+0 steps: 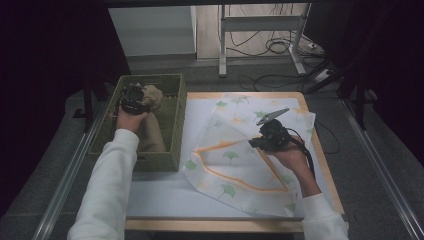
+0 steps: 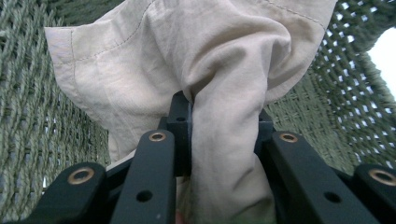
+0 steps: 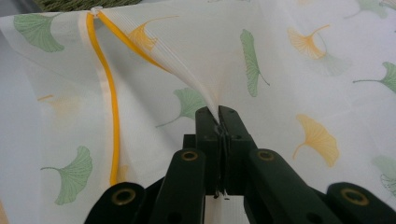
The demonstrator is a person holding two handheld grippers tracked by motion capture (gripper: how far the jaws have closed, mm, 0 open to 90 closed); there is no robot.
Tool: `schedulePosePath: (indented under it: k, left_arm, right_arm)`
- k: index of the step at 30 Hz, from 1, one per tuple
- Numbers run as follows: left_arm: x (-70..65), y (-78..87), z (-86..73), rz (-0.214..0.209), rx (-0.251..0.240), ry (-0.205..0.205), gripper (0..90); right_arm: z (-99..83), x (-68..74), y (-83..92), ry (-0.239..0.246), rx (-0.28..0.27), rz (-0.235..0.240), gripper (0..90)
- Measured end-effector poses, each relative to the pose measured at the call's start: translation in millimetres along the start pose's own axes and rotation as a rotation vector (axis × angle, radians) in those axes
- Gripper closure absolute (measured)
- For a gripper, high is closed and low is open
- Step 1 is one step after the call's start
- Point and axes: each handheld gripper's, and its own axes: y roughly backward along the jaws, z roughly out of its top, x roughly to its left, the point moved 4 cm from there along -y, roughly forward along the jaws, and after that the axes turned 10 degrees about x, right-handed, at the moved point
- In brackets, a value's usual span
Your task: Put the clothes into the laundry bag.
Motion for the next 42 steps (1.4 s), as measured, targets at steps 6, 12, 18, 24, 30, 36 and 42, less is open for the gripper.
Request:
schedulePosePath:
  k: [6, 12, 18, 24, 30, 36, 42]
  left_arm:
    - [2.6, 10.7, -0.5, -0.048, -0.045, 0.017, 71.1]
    - [0.3, 25.0, -0.2, -0.06, -0.083, -0.001, 71.0]
    - [0.6, 36.1, -0.7, -0.077, -0.124, 0.002, 71.1]
    - [0.7, 44.1, -0.9, -0.096, -0.161, 0.01, 71.1]
    - [1.9, 50.0, -1.6, -0.12, -0.182, 0.018, 71.1]
    - [1.6, 59.0, -2.7, -0.135, -0.219, 0.017, 71.1]
    - [-1.5, 64.4, -3.6, -0.155, -0.238, 0.009, 71.0]
  right_arm:
    - [0.2, -0.1, 1.0, 0.001, -0.001, -0.002, 86.6]
    - [-0.3, -0.6, 1.6, -0.003, -0.003, -0.003, 86.6]
    - [0.0, 0.2, 2.5, 0.0, -0.006, -0.004, 86.6]
    - [-0.2, -0.3, 2.9, -0.003, -0.007, -0.003, 86.6]
    - [-0.6, -1.2, 2.9, -0.006, -0.007, -0.002, 86.6]
    - [-0.7, -0.5, 2.7, -0.007, -0.007, -0.002, 86.6]
    - [-0.1, 0.2, 3.1, -0.005, -0.007, -0.001, 86.6]
